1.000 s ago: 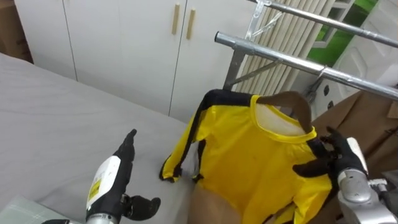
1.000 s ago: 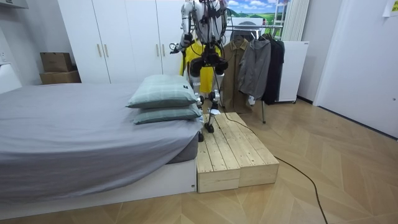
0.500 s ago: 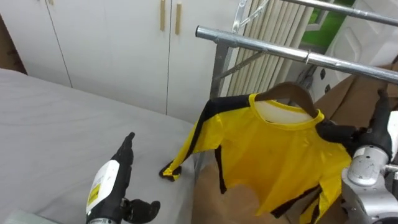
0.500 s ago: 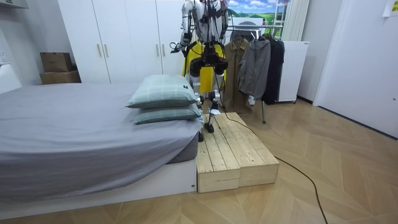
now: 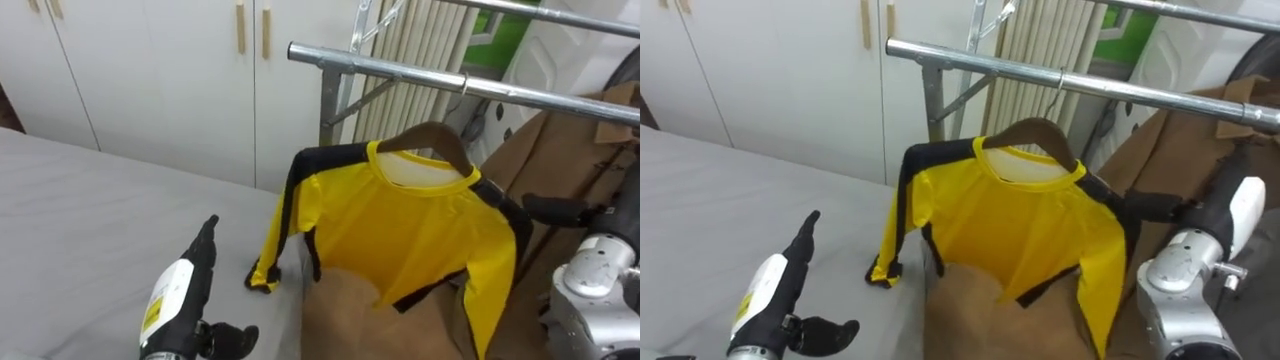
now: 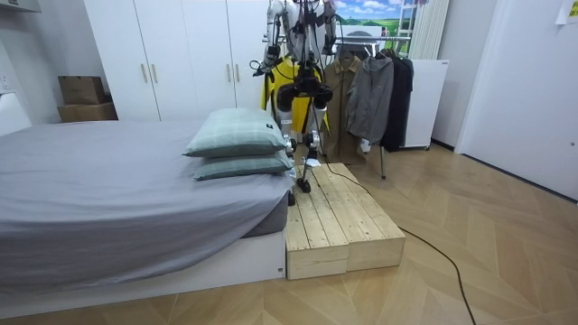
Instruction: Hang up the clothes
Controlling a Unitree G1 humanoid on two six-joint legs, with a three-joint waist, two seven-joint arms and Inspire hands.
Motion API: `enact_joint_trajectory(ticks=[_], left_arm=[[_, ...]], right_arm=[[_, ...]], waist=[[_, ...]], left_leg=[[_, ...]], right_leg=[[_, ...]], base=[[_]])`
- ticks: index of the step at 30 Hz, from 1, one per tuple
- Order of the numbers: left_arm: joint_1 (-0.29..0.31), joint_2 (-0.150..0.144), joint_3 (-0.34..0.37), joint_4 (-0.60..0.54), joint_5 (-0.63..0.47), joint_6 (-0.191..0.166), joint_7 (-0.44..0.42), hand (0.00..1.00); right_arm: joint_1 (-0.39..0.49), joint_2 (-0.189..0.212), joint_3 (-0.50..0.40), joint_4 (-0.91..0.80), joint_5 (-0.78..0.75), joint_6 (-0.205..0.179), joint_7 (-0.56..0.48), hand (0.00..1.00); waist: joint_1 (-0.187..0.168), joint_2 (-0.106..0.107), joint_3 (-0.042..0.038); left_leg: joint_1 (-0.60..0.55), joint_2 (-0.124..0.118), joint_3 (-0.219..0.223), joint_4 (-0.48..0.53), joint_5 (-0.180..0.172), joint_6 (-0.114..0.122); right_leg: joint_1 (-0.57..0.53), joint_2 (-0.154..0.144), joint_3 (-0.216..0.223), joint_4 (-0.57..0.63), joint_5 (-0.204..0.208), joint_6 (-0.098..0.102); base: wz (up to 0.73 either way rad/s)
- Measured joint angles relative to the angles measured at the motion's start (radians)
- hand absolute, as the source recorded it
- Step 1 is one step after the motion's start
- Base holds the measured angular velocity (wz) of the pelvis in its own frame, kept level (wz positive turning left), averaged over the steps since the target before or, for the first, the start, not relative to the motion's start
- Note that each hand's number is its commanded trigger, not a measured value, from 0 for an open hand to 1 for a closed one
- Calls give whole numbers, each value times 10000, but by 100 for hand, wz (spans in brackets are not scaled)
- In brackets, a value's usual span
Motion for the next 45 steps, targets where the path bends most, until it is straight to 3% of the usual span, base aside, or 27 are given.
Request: enact_joint_trajectory(ticks=[7,15,24,28,32,34,40,45], left_arm=[[147,98,141,-480,61,-57,29,0],[173,147,389,-481,525,-116,15,0],[212,174,356,-449,175,-806,-7,0],[292,352,363,-165,77,-1118,25,0],[294,420,381,112,76,-1121,9,0],[309,426,450,112,67,-1173,10,0],[314,436,452,111,81,-1390,20,0],[297,415,452,117,-270,-1535,22,0]], right_arm=[[29,-382,-13,-60,717,6,423,0],[778,-603,-148,-438,772,57,1860,0],[1395,-609,-19,-837,751,-25,3591,0],[2552,-619,-9,-1649,505,-89,4382,0],[3217,-615,-11,-2302,212,-47,5128,0],[3658,-615,-9,-3280,-134,-54,5448,0],[4783,-577,-8,-4650,-1481,-95,5925,0],[5421,-154,-6,-5427,-1697,-90,6196,0]], waist=[[-256,-130,-86],[-394,-207,-57],[-793,-185,-39],[-860,-138,-24],[-980,-87,-32],[-1007,-84,-34],[-1085,13,-88],[-1347,170,-142]], left_leg=[[44,-17,119,-1,-1,1],[174,-11,356,-16,-5,4],[162,3,639,7,-22,31],[168,6,656,93,-41,55],[140,4,754,94,-46,64],[134,21,1055,100,-54,77],[126,36,1193,169,-58,83],[142,43,1392,166,-71,102]], right_leg=[[18,21,175,10,-16,82],[47,76,398,-6,7,136],[16,125,616,-5,47,195],[25,126,624,2,104,104],[-32,159,723,9,67,164],[-134,217,922,27,83,177],[-122,310,1287,10,168,244],[-164,362,1443,10,195,270]], base=[[-5],[-9],[-8],[-1],[-6],[-26],[-20],[-11]])
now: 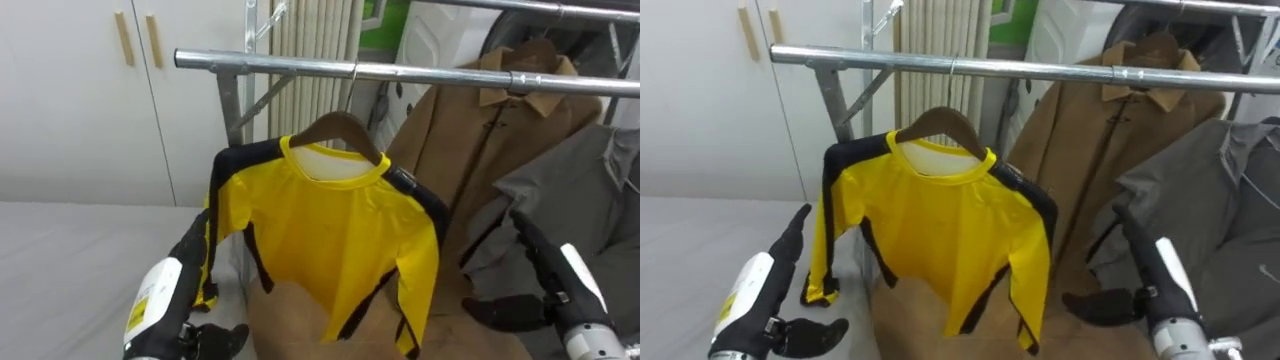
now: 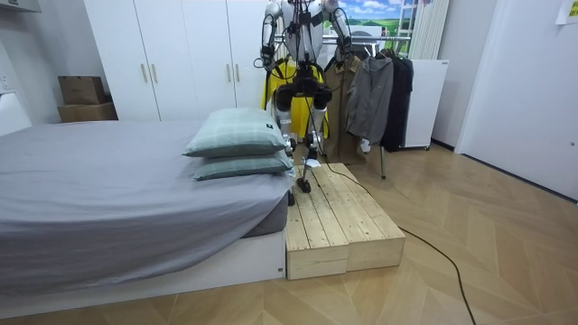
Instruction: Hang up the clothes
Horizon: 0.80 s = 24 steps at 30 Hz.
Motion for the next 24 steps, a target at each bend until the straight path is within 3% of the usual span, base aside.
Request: enact_joint_trajectory(ticks=[4,8,16,19,24], left_arm=[[33,-124,-10,351,-20,-302,71,0],[32,-235,-144,1288,-31,-345,185,0],[32,-320,-556,2690,-259,-282,-86,0],[33,-393,-746,2877,-650,-228,-207,0],[-32,-513,-780,3573,-648,-205,-348,0]], right_arm=[[416,388,-16,-815,6,-120,-6,0],[1200,767,54,-774,-131,-207,-25,0],[1583,1178,525,-327,-296,-204,-89,0],[1577,1205,824,-162,-378,-204,18,0],[1572,1572,813,548,-737,-73,463,0]], waist=[[-3,309,-58],[-44,570,22],[-316,618,46],[-397,632,36],[-533,751,-16]], left_leg=[[125,5,123,-6,-24,6],[230,-23,99,-160,-24,9],[-172,-25,101,-167,-56,58],[-174,-25,92,-163,-56,58],[-188,-13,89,-174,-66,52]], right_leg=[[97,101,374,-11,95,35],[119,119,403,-21,102,30],[-311,125,399,-15,201,142],[-309,125,404,-11,204,139],[-319,120,339,-20,209,133]], base=[[-25],[-5],[0],[0],[1]])
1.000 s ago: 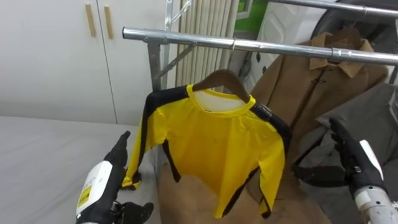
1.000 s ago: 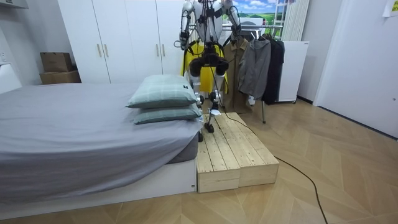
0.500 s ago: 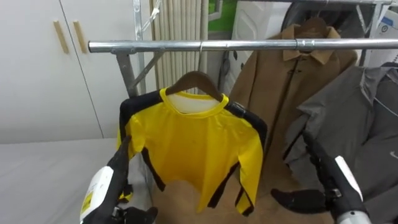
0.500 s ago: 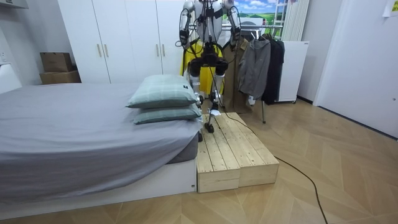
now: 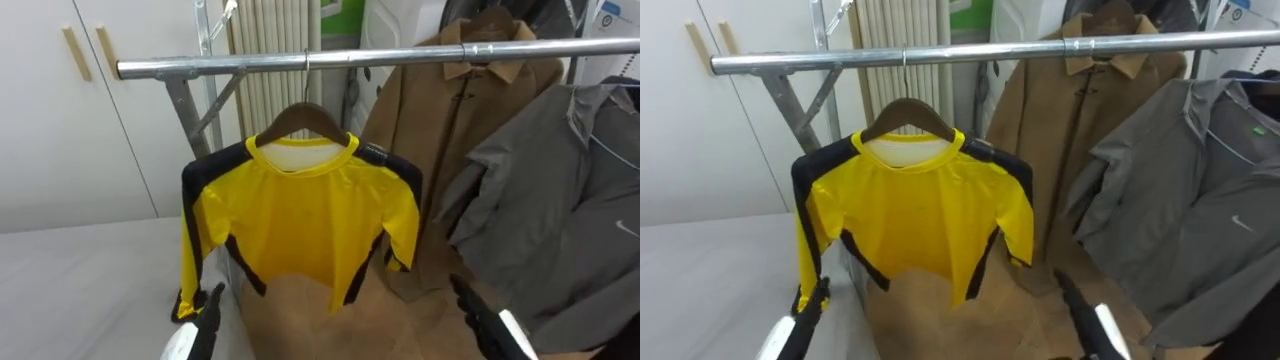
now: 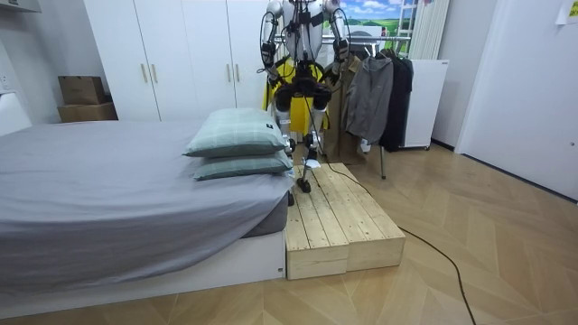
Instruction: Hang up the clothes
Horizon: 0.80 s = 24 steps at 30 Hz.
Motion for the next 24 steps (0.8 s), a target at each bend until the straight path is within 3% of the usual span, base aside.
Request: enact_joint_trajectory(ticks=[2,6,10,15,19,24], left_arm=[[-20,-61,-133,637,-238,48,-182,0],[-26,-50,-119,1201,-779,192,-396,0],[-58,-51,-118,1885,-767,244,-442,0],[-80,-56,-105,2542,-737,387,-618,0],[-8,-72,56,2735,-386,451,-644,0],[1,-96,336,2766,-371,537,-612,0]], right_arm=[[0,8,0,920,57,22,113,0],[-8,24,-4,1990,82,81,171,0],[-58,28,-29,3368,69,90,214,0],[-56,51,-122,4547,146,87,321,0],[-36,209,-874,5775,158,125,500,0],[144,264,-1042,6104,503,209,603,0]], waist=[[-4,153,-89],[-38,265,-23],[-84,257,-14],[-273,256,-16],[-274,281,-44],[-289,275,-49]], left_leg=[[23,-3,-29,-5,-28,8],[-3,-16,-117,-7,-27,8],[-141,-20,-321,-9,-44,13],[-310,-46,-610,100,-43,12],[-276,-60,-712,50,-51,22],[-229,-71,-844,-21,-72,60]], right_leg=[[24,-7,-7,9,-19,-26],[16,-32,-81,15,-24,-31],[-16,-91,-249,-33,-38,-43],[-59,-191,-504,-35,-58,-71],[-17,-208,-593,-52,-15,-8],[-6,-213,-645,-36,-19,-14]], base=[[0],[5],[16],[16],[8],[2]])
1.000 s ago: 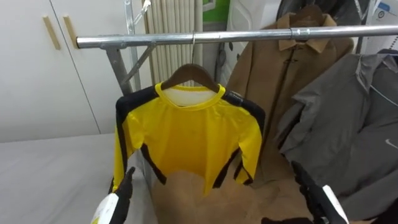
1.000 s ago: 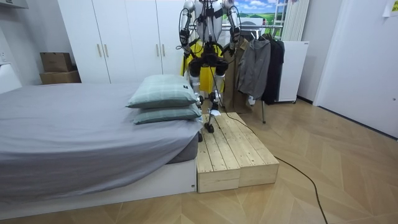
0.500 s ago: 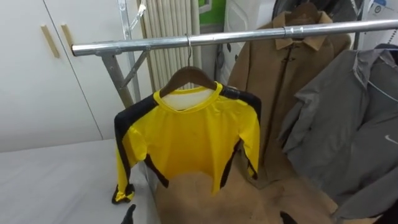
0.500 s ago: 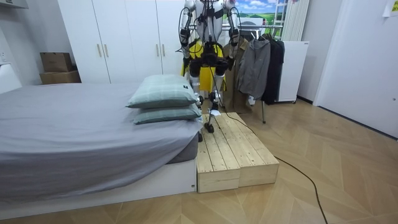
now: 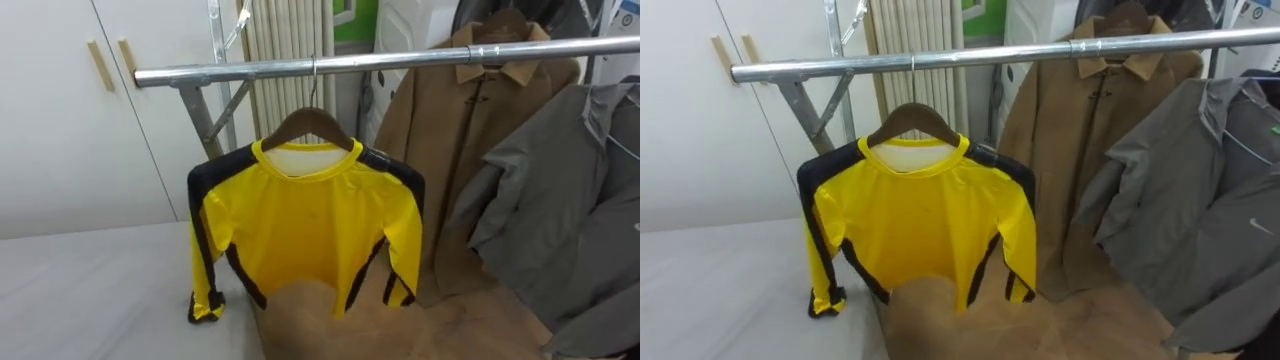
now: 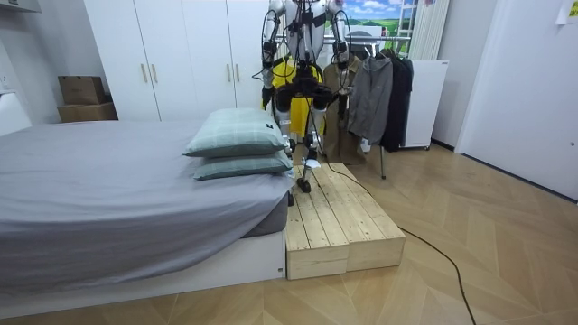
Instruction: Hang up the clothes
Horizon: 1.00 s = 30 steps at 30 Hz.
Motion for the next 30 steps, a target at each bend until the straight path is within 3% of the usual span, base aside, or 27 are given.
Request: enact_joint_trajectory(ticks=[8,16,20,30], left_arm=[[4,-12,90,677,-61,-1,59,0],[-106,-58,179,675,8,-9,79,0],[-105,-159,191,652,532,-46,80,0],[-105,-161,382,655,799,-307,121,0]], right_arm=[[71,14,-166,902,1161,-5,-15,0],[-8,90,-168,1172,1091,-8,-14,0],[-18,109,-170,1145,1085,-9,3,0],[-191,112,-178,1147,1062,-9,244,0]], waist=[[9,18,12],[25,-17,27],[80,29,4],[137,-26,18]], left_leg=[[50,17,-37,-56,11,-41],[45,13,-109,-19,26,-74],[-32,36,-63,-76,12,-52],[-37,13,-58,0,51,-45]], right_leg=[[36,1,-83,26,-40,-58],[26,-1,-82,21,-48,-59],[22,8,-71,-154,19,128],[9,25,11,-172,-53,169]], base=[[2],[0],[0],[-2]])
